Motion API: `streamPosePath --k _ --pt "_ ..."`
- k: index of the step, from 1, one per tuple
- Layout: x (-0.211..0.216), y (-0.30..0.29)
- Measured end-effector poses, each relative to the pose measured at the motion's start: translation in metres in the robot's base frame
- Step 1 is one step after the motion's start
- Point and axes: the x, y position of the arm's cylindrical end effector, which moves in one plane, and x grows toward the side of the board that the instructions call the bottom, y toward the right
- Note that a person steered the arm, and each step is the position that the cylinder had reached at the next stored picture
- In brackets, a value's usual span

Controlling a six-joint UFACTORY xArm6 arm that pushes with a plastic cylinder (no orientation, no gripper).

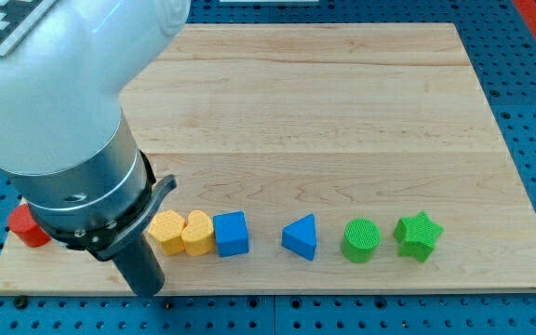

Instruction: Move the green star and triangle close to the green circle

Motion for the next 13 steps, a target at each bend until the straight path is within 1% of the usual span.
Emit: streamPosePath --k 5,6,8,9,10,11,13 --pt "-0.006 0.008" --pt "0.001 0.028" --pt "0.002 0.152" --pt "0.002 0.159" --pt "0.002 0.184" --pt "0.002 0.223" --pt "-0.013 0.232"
